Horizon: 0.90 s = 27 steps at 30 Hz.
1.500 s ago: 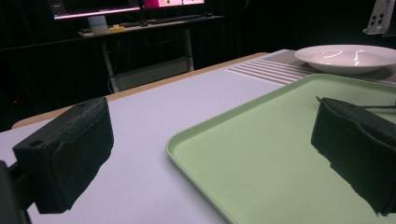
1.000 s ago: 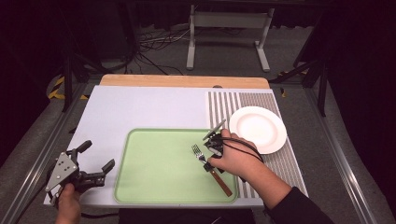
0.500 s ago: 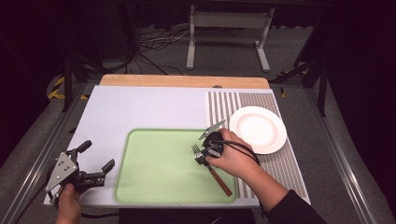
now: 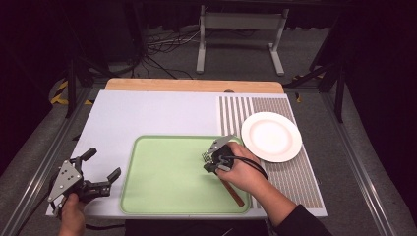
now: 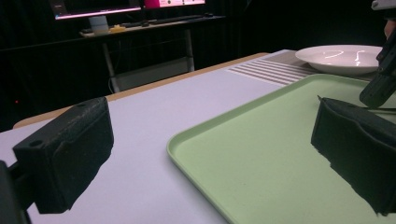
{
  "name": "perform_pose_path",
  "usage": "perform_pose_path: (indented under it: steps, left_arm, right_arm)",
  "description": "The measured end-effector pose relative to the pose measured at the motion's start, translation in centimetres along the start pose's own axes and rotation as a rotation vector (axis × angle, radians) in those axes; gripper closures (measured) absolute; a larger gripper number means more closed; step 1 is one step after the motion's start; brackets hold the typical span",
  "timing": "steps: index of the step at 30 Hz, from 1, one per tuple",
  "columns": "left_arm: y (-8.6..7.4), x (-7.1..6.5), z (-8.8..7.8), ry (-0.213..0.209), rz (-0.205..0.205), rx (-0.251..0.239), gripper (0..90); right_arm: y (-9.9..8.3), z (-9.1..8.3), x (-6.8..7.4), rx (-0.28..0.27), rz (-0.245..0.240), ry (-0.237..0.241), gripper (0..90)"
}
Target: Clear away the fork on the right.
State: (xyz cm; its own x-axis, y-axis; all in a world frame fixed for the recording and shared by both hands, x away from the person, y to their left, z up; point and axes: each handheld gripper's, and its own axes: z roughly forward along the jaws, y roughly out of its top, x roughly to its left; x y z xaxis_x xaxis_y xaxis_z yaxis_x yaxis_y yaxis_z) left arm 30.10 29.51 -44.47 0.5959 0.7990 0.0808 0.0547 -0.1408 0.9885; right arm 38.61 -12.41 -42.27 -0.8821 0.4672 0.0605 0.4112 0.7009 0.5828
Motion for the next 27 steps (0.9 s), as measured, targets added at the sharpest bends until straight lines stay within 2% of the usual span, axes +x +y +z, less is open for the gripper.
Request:
perform_pose_path:
  steps: [9,24,27]
  left_arm:
    - [-0.01,0.01,0.01,-0.001,0.000,-0.002,0.0]
    - [0.00,0.02,0.00,-0.001,0.000,-0.002,0.0]
    - [0.01,0.02,0.00,-0.001,0.000,-0.002,0.0]
  right_arm:
    - [-0.43,0.74,0.11,0.038,-0.007,0.002,90.0]
    - [-0.68,1.01,-0.30,0.062,-0.009,-0.039,90.0]
    - [-0.61,1.00,-0.40,0.068,-0.011,-0.059,90.0]
